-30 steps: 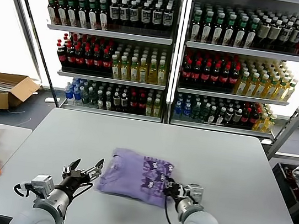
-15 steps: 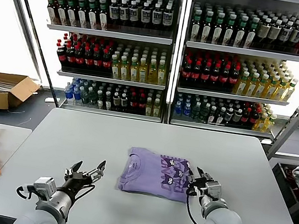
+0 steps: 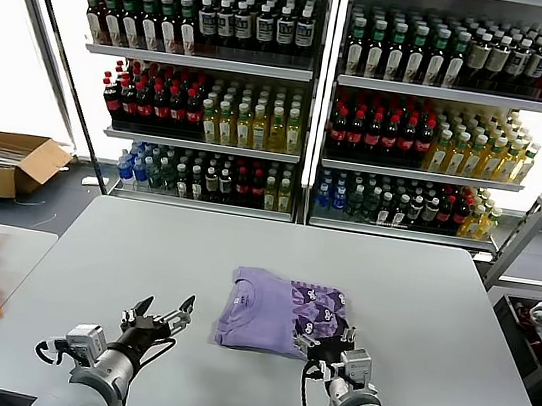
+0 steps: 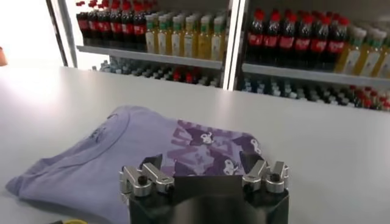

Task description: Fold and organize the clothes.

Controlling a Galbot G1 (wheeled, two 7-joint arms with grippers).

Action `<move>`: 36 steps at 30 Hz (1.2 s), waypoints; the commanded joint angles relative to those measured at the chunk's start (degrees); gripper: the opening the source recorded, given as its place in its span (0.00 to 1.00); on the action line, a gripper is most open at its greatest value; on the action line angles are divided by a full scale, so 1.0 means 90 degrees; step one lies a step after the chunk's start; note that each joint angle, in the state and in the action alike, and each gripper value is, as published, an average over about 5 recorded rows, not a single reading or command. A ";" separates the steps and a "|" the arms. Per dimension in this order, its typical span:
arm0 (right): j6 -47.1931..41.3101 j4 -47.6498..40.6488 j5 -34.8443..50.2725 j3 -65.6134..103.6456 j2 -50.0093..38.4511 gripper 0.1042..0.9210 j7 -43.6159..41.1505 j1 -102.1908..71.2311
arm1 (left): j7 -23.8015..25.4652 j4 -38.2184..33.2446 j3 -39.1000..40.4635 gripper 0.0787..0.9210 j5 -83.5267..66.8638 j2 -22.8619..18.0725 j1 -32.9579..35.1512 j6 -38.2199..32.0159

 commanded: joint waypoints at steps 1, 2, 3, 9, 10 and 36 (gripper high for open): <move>-0.0049 0.0117 0.0804 -0.0087 0.0385 0.87 0.0926 -0.0325 | 0.0030 0.0056 0.0021 0.88 0.0008 -0.0038 0.0025 -0.0019; -0.0048 0.0106 0.0775 -0.0072 0.0390 0.88 0.0973 -0.0324 | 0.0032 0.0062 0.0030 0.88 0.0010 -0.0049 0.0024 -0.0020; -0.0049 0.0092 0.0743 -0.0060 0.0395 0.88 0.1022 -0.0317 | 0.0035 0.0067 0.0040 0.88 0.0014 -0.0060 0.0023 -0.0019; -0.0055 -0.0079 0.0619 -0.0078 0.0345 0.88 0.1157 -0.0254 | 0.0055 0.0077 0.0060 0.88 0.0044 -0.0103 0.0021 -0.0020; -0.0056 -0.0111 0.0603 -0.0089 0.0331 0.88 0.1140 -0.0243 | 0.0058 0.0077 0.0056 0.88 0.0046 -0.0107 0.0023 -0.0020; 0.0174 -0.2211 0.0056 -0.0789 0.1337 0.88 0.0201 0.2102 | 0.0098 -0.0213 -0.0163 0.88 0.0224 -0.0129 0.0453 -0.0081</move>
